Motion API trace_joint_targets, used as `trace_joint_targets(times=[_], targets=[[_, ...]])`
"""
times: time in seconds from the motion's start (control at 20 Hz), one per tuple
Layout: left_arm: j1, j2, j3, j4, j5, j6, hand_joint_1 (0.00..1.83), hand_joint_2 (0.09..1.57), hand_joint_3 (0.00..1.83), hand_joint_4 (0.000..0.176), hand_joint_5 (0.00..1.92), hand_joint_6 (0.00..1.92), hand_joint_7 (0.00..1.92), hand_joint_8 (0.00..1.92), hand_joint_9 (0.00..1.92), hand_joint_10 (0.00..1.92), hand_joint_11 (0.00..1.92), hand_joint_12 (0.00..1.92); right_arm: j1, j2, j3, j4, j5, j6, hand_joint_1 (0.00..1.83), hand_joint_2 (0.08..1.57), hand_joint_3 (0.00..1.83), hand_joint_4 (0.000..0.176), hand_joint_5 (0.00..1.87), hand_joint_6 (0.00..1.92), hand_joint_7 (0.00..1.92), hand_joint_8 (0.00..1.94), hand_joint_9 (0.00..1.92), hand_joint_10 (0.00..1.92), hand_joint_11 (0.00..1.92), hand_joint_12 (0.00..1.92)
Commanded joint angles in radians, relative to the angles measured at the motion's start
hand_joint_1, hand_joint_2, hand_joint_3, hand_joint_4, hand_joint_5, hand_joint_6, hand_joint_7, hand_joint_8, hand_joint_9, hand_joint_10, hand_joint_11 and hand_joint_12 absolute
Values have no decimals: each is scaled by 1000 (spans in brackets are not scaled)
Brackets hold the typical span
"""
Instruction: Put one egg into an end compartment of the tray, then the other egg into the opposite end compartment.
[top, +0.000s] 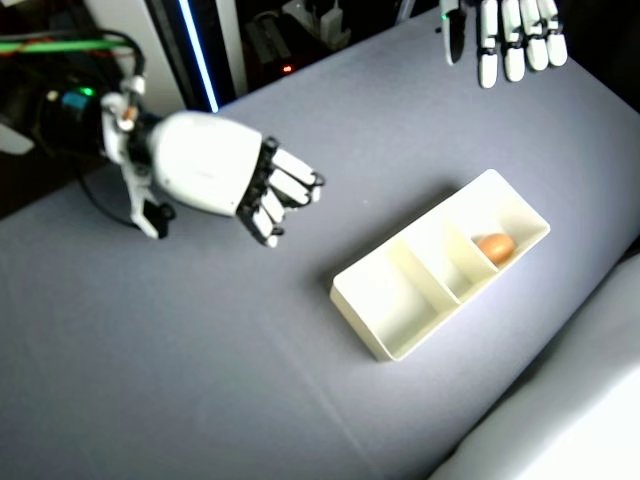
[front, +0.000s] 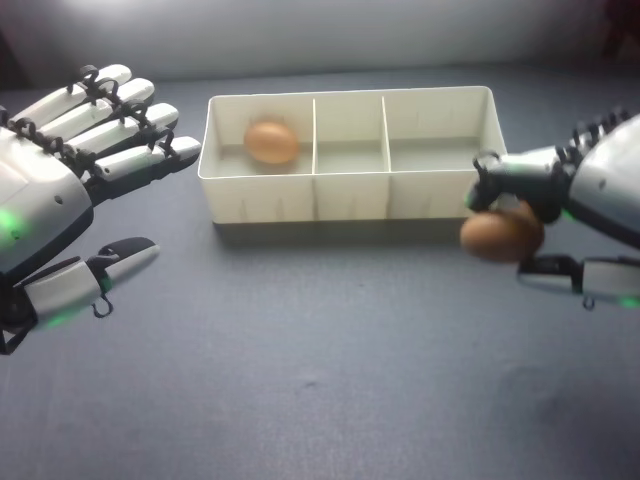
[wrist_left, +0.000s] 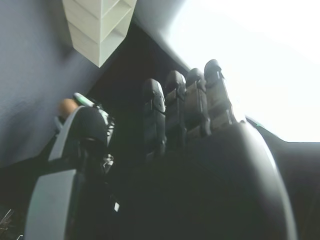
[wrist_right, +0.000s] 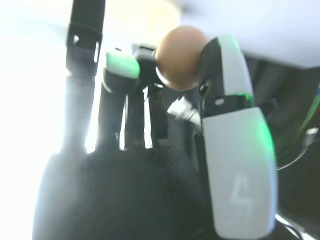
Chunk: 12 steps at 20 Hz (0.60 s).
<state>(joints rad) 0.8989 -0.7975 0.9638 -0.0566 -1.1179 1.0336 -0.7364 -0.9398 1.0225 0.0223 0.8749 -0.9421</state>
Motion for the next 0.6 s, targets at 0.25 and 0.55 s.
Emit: trace_joint_targets(times=[0.25, 0.55], targets=[[17, -11, -2, -15, -161, -21, 567, 1399, 1, 4, 367, 6, 196, 1, 88, 8, 3, 29, 148, -65, 129, 117, 30, -57, 1302, 1313, 4, 0, 452, 1635, 611, 1487, 711, 1650, 651, 1734], [38, -23, 2, -20, -186, -35, 565, 1390, 1, 0, 391, 4, 196, 3, 102, 7, 0, 199, 263, -193, 290, 206, -170, -127, 1155, 1346, 3, 0, 418, 1553, 732, 1623, 890, 1666, 938, 1918]])
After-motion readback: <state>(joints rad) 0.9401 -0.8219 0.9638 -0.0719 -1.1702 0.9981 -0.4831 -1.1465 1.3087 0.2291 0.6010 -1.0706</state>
